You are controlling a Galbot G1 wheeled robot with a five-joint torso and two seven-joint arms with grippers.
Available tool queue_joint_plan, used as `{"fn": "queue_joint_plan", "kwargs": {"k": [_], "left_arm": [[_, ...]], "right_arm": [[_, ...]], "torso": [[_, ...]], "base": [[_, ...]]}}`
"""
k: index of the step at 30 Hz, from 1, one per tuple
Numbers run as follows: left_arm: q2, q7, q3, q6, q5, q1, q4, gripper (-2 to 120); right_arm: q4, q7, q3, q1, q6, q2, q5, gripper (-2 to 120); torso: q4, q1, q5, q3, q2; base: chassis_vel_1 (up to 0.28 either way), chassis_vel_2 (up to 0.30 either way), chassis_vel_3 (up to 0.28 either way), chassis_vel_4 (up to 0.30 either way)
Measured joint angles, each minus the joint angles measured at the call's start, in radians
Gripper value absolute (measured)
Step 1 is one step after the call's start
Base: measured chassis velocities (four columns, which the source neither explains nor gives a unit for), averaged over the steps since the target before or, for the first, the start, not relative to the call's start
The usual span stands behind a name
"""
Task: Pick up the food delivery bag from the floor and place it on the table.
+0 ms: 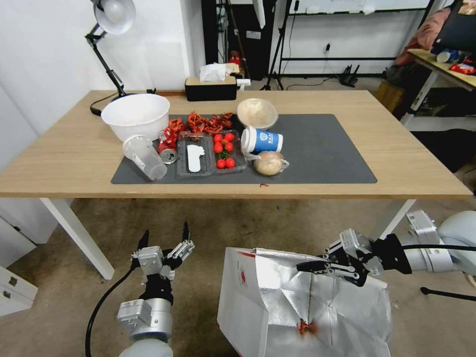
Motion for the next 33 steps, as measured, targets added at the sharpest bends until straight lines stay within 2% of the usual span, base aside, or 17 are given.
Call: {"fn": "queue_joint_plan", "kwargs": {"k": [33], "left_arm": [[0.007,0.007,-0.005,0.005,-0.004,-0.003,-0.001,100]], "right_arm": [[0.001,-0.003,0.001,0.000,0.002,-0.002,-0.002,0]], "torso": [[0.0000,0.067,0.0000,0.089,0.155]], "base": [[0.000,0.000,0.000,0.000]]}}
